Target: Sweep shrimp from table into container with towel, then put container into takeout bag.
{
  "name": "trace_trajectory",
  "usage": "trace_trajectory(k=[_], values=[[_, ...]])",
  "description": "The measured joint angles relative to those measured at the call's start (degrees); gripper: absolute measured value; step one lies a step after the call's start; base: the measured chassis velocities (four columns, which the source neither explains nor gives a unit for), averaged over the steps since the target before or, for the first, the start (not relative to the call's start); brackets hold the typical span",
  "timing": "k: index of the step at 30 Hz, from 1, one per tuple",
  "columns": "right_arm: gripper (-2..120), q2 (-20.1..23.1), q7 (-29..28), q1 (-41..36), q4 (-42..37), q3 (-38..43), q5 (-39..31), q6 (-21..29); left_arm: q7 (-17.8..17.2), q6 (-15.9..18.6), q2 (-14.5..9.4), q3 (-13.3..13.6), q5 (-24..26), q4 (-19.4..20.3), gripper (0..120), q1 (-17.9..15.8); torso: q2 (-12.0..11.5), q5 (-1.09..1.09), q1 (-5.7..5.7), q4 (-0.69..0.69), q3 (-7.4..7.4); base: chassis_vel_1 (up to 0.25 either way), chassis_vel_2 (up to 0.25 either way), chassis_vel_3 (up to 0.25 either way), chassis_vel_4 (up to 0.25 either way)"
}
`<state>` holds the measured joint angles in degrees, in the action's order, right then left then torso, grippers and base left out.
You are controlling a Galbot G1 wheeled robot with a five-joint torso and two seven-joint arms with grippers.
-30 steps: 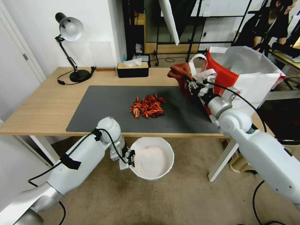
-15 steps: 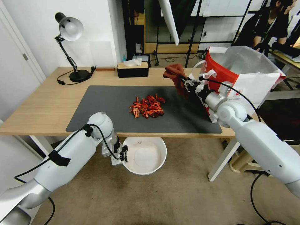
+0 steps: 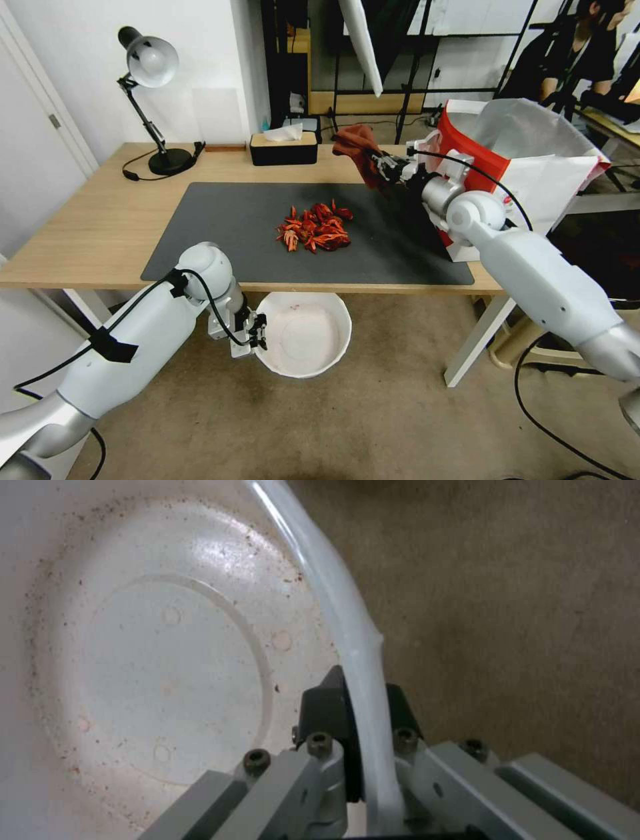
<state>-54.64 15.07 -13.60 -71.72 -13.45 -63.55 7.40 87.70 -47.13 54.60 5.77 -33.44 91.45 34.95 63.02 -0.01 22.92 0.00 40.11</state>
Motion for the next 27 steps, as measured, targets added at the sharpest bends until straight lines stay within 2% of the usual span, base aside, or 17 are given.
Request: trace_trajectory(k=[7, 18, 27], values=[[8, -1.9, 1.2, 1.2, 4.2, -2.2, 1.9, 0.5, 0.0, 0.0, -0.5, -0.4, 0.6, 0.3, 0, 0.1, 0.0, 0.01, 0.0, -0.01, 0.0, 0.0, 0.0, 0.0, 0.0], [8, -3.8, -1.9, 1.4, 6.5, -4.0, 5.3, 1.8, 0.0, 0.0, -1.5, -0.5, 1.5, 0.7, 0, -0.4, 0.0, 0.01, 0.0, 0.0, 0.0, 0.0, 0.0, 0.0, 0.0], [8, -5.7, -4.0, 2.3, 9.1, -6.1, 7.4, 3.0, 0.0, 0.0, -1.7, -1.7, 1.5, 1.3, 0, 1.2, 0.0, 0.01, 0.0, 0.01, 0.0, 0.0, 0.0, 0.0, 0.0]])
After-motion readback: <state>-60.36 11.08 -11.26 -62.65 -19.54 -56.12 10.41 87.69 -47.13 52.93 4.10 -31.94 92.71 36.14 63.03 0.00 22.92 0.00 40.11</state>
